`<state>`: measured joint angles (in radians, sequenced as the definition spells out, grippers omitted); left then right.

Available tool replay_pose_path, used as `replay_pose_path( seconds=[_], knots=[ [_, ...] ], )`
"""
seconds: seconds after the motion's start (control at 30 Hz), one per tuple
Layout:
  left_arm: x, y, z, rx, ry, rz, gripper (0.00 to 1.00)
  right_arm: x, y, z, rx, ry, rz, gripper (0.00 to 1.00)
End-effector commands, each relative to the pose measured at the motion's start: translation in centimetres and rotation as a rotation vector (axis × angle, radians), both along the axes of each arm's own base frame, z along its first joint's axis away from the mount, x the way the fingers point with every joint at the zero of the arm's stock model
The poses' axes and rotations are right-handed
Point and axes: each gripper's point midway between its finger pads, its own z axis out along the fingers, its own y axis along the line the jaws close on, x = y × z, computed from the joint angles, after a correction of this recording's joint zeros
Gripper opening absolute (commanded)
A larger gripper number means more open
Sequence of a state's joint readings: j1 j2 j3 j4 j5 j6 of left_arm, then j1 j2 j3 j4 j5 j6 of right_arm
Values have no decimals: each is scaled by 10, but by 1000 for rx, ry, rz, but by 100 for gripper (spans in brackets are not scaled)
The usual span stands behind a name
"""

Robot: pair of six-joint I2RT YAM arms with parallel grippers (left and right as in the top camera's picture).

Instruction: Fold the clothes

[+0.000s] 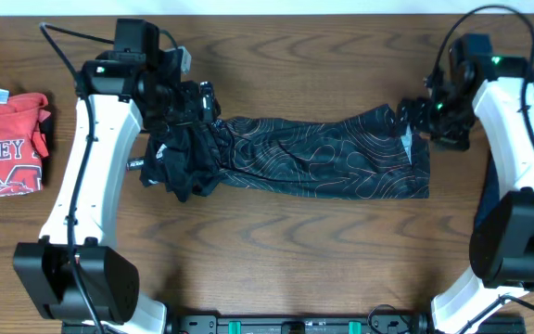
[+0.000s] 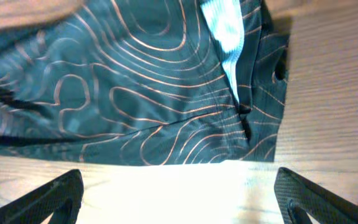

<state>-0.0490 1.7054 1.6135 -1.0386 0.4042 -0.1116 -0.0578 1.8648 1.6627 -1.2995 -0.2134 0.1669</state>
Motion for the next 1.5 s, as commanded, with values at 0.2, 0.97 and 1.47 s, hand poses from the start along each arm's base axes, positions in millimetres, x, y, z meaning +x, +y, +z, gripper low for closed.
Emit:
replay_pose_path(
  seconds=[0.2,0.97,1.47],
  knots=[
    [-2,41,-12,-113,46,87,92,2,9,24,31,-45,66,98],
    [-22,78,-76,-196,109,167,94,0,15,25,68,-41,81,99],
    [-22,100,-112,-210,185,202,96,-4,15,25,69,-30,88,99]
  ],
)
